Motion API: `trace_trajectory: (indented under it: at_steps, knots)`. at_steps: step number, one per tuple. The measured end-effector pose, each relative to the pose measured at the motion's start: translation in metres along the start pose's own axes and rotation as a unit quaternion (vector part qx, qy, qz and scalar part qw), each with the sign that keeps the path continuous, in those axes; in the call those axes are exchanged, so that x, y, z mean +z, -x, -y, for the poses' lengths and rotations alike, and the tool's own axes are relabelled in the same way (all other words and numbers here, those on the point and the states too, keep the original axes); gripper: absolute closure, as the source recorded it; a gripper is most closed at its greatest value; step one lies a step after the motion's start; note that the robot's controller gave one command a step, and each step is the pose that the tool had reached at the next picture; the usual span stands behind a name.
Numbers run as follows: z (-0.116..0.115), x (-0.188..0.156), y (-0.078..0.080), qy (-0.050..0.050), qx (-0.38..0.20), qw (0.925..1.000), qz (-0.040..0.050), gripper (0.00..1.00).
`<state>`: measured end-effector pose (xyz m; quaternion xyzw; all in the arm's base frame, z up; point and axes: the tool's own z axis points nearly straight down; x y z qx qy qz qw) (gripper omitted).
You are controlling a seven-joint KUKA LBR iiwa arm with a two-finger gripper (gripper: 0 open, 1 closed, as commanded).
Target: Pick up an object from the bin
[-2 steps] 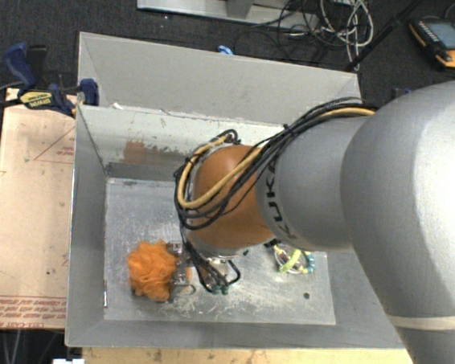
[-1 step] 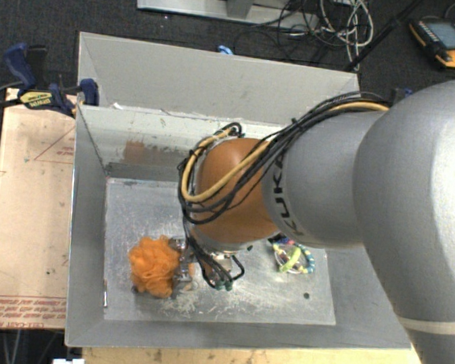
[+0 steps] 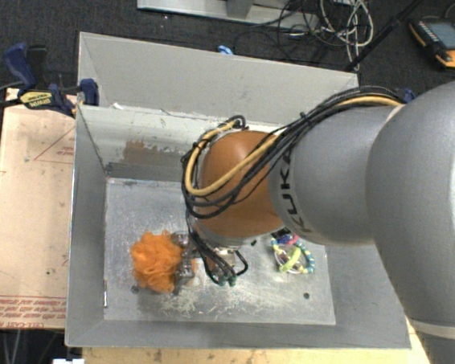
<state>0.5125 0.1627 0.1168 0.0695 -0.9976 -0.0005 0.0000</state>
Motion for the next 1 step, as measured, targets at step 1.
trace_trajectory:
  at_steps: [1]
  knots:
    - [0.0,-0.0141,0.0006,0.0,0.0,1.0,0.001,1.0]
